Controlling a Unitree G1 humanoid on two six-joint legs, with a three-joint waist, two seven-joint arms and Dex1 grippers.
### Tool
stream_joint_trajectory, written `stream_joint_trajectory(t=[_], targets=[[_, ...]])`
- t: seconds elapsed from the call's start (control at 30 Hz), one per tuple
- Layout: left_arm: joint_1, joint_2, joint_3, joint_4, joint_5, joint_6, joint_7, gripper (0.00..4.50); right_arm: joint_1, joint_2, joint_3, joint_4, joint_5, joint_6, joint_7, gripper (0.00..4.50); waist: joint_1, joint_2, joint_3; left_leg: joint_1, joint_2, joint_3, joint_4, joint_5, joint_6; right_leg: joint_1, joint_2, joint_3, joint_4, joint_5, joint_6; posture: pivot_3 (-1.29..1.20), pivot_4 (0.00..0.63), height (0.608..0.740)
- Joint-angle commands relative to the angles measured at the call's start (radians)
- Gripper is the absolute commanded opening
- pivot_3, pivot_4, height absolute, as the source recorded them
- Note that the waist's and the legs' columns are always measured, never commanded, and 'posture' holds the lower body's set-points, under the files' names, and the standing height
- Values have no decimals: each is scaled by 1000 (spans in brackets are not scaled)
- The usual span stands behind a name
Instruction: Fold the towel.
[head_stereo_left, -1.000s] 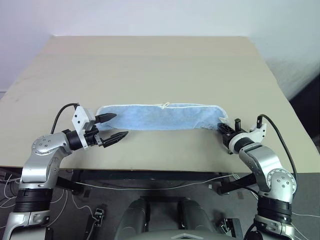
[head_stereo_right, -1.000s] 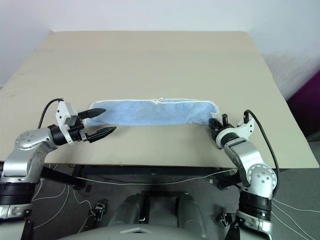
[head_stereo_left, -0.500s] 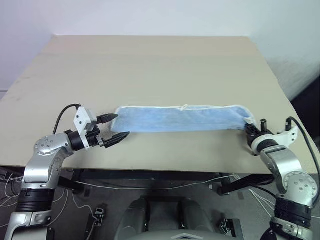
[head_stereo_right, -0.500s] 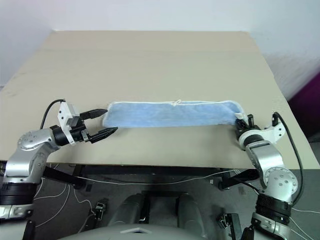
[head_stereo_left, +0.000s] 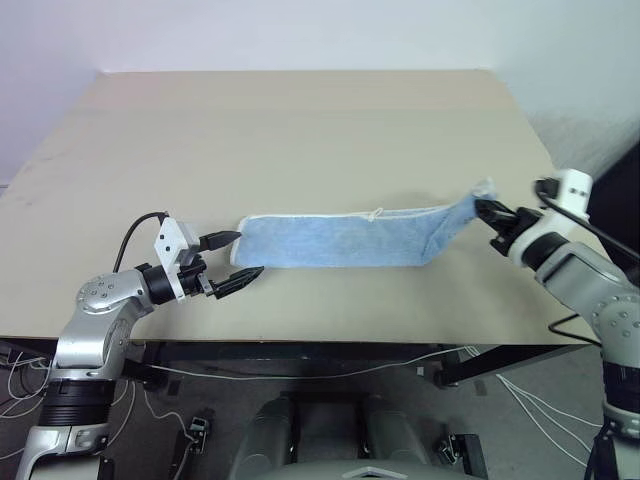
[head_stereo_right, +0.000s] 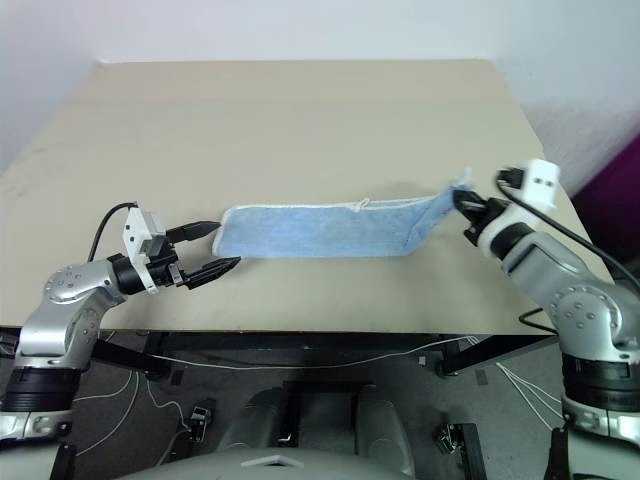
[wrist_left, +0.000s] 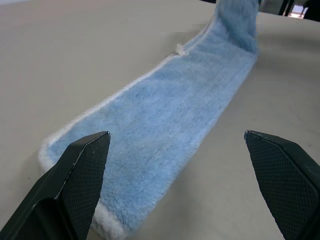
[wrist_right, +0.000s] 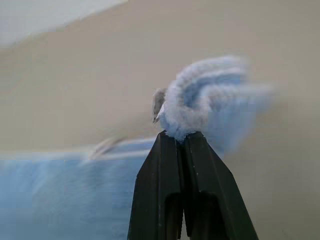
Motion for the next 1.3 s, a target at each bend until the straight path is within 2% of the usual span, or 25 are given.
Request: stream_joint_trajectory(t=[0.03,0.2,0.4,0.6,1.0,1.27,1.3], targets=[[2,-7,-3,-46,-2,-19,8,4500,-73,-13,135,-84,-113,30,131,58,1,0,0,0,0,0,0,0,0,0,0,0,0,0,0,0,150,740],[1,-18,-12,-51,0,-20,15,4500,-193,77,307,-58,-249,59,218,58,3,0,0,-1,0,0,0,0,0,0,-1,0,-1,0,0,0,150,740],[13,-18,-6,-71,-4,-21,28,4500,-218,151,391,-4,-379,64,302,58,6,-1,0,-1,-1,-1,0,0,0,-1,-1,-1,-2,0,0,0,150,740],[40,-11,5,-90,-10,-22,39,4500,-189,160,417,-21,-465,75,369,58,4,-1,0,-1,-1,-2,-1,0,0,-1,-2,-1,-2,0,0,0,150,740],[14,-17,-16,-75,-5,-22,40,4500,-140,183,416,-18,-604,62,410,58,4,-1,0,-1,-1,-2,-1,0,0,-1,-2,-1,-2,0,0,0,150,740],[4,-21,-21,-65,-3,-23,38,4500,-153,235,388,-2,-635,66,433,58,3,-1,0,-1,-1,-2,-1,0,0,-1,-2,-1,-2,0,0,0,150,740],[3,-22,-23,-65,-3,-22,39,4500,-159,246,387,-2,-630,69,440,246,3,-1,0,-1,-1,-2,-1,0,0,-1,-2,-1,-2,0,0,0,150,740]])
